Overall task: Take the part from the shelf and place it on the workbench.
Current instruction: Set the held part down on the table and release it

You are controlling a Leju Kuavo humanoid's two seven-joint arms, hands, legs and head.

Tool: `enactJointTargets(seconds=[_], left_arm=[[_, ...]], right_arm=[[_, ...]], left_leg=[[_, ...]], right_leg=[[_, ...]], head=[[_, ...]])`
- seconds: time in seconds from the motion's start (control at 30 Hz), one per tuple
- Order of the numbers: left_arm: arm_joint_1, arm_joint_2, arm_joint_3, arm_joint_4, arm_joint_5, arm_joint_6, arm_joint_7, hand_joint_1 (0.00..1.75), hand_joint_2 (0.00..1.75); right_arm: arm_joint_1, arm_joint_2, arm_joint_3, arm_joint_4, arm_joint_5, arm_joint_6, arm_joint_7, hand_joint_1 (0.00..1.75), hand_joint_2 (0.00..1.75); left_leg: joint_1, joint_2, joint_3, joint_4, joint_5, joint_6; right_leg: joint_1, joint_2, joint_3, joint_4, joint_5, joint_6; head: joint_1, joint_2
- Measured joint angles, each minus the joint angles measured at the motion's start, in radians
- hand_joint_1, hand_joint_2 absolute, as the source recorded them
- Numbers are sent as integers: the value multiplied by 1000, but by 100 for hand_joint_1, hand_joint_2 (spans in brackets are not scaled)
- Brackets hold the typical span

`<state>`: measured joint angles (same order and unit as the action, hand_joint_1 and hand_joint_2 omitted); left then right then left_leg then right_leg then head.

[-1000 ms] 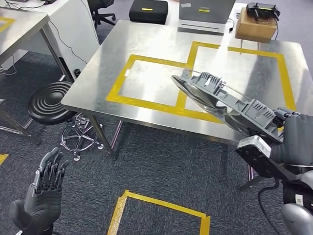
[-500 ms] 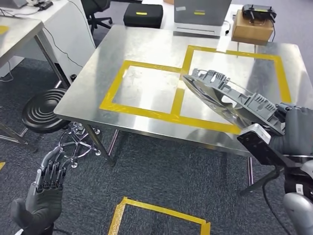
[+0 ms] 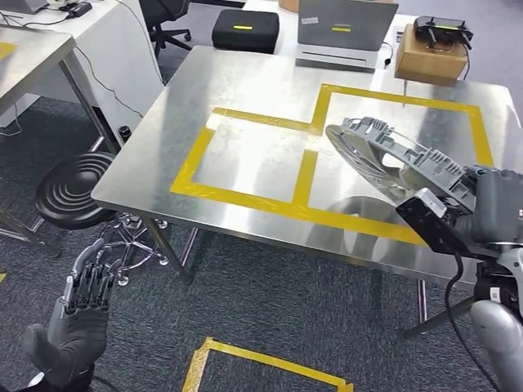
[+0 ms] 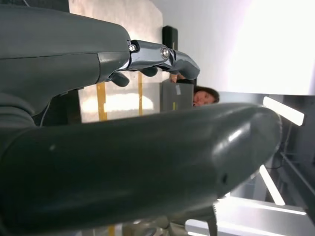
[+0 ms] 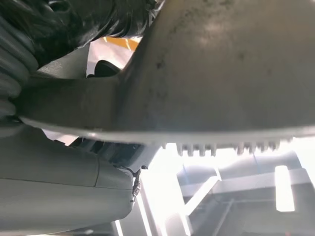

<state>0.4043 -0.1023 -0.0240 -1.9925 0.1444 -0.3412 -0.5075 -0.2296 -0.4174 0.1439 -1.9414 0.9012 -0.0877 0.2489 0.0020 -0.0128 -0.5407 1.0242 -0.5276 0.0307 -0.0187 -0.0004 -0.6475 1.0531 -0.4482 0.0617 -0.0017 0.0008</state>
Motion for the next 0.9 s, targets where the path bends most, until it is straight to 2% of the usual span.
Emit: enactJointTargets(seconds=[0.07, 0.1, 0.2, 0.37, 0.47, 0.63, 0.9], left_arm=[[-6, 7, -9, 0, 1, 9, 13, 0, 0], [-7, 10, -12, 1, 0, 12, 15, 0, 0], [-11, 24, -20, 2, 1, 18, 4, 0, 0], [-13, 46, -26, 9, 2, 19, -14, 0, 0], [-13, 52, -29, 14, 2, 18, -19, 0, 0], [-12, 56, -33, 20, 2, 18, -19, 0, 0], [-12, 61, -33, 23, 2, 18, -19, 0, 0]], right_arm=[[-12, 1, 9, 8, 5, -3, 4, 175, 175], [-16, 1, 12, 11, 5, -6, 5, 175, 175], [-34, 1, 16, 22, 0, -12, 8, 175, 175], [-53, 1, 17, 43, -9, -11, 14, 175, 175], [-60, 1, 17, 53, -11, -11, 14, 175, 175], [-65, 1, 17, 65, -11, -11, 14, 175, 175], [-67, 1, 17, 71, -11, -11, 14, 175, 175]], left_leg=[[-3, 0, -2, 0, -3, -6], [-4, 0, -1, -3, -2, -3], [-6, 0, 3, -10, 1, 12], [-5, 1, 8, -20, 2, 12], [-4, 1, 8, -22, 4, 8], [-2, 1, 8, -23, 6, -14], [-5, 1, 8, -21, 6, -16]], right_leg=[[3, 2, 11, -14, -10, -15], [3, 2, 11, -15, -11, -20], [2, 3, 12, -19, -12, -24], [4, 3, 12, -19, -15, -32], [6, 2, 12, -18, -15, -36], [7, 1, 13, -18, -14, -38], [4, 1, 16, -20, -12, -36]], head=[[-2, 0], [-5, 0], [-6, 0], [-6, 0], [-6, 0], [-6, 0], [-6, 0]])
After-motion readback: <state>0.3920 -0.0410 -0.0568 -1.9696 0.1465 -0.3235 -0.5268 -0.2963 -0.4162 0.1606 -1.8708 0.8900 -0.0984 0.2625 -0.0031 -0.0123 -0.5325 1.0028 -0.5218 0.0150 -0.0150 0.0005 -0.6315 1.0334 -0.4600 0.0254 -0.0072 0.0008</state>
